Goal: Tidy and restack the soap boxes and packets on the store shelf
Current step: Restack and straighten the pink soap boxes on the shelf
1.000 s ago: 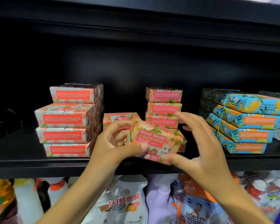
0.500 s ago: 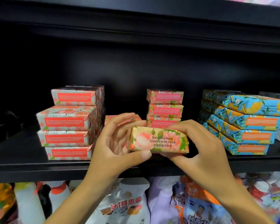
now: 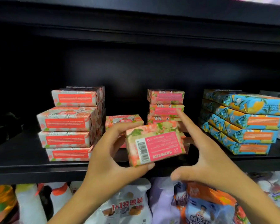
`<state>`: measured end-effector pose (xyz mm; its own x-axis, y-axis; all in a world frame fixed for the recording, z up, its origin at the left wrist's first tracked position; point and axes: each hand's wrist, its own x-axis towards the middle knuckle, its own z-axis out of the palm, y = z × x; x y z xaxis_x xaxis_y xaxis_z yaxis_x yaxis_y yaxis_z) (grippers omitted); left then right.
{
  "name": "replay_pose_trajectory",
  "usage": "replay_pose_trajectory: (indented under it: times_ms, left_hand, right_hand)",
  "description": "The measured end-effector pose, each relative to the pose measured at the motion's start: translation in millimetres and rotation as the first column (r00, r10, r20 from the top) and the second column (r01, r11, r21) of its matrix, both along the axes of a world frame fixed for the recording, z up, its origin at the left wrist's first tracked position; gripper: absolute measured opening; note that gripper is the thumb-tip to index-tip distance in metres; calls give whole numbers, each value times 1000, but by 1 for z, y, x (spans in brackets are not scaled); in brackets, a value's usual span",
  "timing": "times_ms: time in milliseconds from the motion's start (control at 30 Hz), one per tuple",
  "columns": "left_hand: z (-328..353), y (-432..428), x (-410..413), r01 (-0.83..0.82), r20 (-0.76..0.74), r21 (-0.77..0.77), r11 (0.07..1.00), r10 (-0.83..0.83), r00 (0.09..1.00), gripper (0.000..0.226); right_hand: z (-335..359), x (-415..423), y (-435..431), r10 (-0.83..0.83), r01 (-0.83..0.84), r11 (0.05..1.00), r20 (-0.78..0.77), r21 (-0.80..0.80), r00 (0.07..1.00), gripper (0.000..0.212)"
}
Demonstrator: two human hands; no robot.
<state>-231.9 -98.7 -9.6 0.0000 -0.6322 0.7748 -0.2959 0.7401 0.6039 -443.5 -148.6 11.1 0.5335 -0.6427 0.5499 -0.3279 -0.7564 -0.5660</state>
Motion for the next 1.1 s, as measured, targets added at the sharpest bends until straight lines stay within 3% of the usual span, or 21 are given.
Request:
replay_pose_trajectory:
  times_ms: [100,267,333,433,567,667,767,933,1100]
  left_hand:
    - [-3,-3,-4,-65,178,-176,982,97,979,55]
    - [-10,-12,-6,-112,267,-338,934,209,941,63]
    - [-11,-11,-4,-99,238,-259,961,163,958,69]
    - [-9,-4,-2,-61,163,14,998,58,985,100]
    - [-2,0,-1,0,-11,255,967,2,1000,70]
    - [-2,-1,1,93,-100,314,945,-65,993,61]
    - [-1,-1,5,59,-126,243,968,-29,992,59]
    - [11,-3,14,-207,-132,68,976,214,968,59]
    - [28,-16,11,-429,-41,-43,902,427,903,59]
  right_hand:
    - [1,-1,1,33,-39,997,91,68,995,92]
    - [6,4,7,-41,50,997,157,-57,987,50]
    - [2,8,10,-96,133,974,201,-181,975,43]
    - [-8,12,10,-136,222,853,210,-473,968,36]
    - [-21,17,5,-105,241,777,258,-582,961,30]
    - [-26,20,2,-92,233,778,261,-583,961,25]
    - [-27,22,2,-133,246,826,247,-507,960,35]
    - [-32,19,0,-190,253,930,242,-267,951,48]
    - [-52,23,-6,-210,192,952,-51,-240,976,46]
